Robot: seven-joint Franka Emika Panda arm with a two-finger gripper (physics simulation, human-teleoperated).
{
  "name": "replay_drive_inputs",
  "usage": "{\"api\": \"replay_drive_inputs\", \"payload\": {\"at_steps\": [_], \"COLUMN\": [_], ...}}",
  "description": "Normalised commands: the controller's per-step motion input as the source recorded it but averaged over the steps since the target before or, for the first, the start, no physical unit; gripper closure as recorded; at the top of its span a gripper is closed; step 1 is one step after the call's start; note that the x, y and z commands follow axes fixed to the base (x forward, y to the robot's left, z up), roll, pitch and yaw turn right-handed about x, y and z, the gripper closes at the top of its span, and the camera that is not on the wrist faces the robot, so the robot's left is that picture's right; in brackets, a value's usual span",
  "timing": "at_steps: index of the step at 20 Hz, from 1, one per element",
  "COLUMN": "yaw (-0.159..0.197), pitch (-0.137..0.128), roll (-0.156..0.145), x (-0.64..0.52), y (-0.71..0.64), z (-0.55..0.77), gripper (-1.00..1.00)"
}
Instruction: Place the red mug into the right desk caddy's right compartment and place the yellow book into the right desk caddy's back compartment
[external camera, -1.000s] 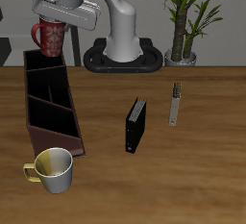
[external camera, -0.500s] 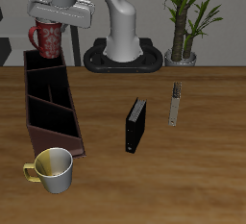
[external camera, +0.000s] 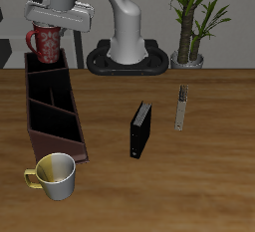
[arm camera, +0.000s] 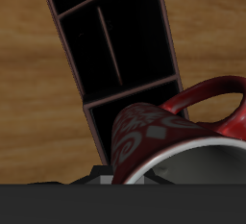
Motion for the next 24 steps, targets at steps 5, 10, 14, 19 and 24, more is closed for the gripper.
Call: {"api": "replay_drive_inputs", "payload": {"at_steps": [5,10,14,19,24], "yaw": [-0.028,-0.02,-0.015,-0.027,-0.026], "pitch": [0.007,0.017,0.014,0.013,0.001], "roll": [-0.007,-0.015,-0.006,-0.016,-0.002], "x": [-0.01,-0.03,-0.1,-0.11,-0.05], "y": [-0.01,-0.07,-0.11,-0.12,0.03], "z": [-0.2,-0.22,-0.13,-0.15,-0.13], "gripper": [1.0,1.0,1.0,1.0,1.0]}}
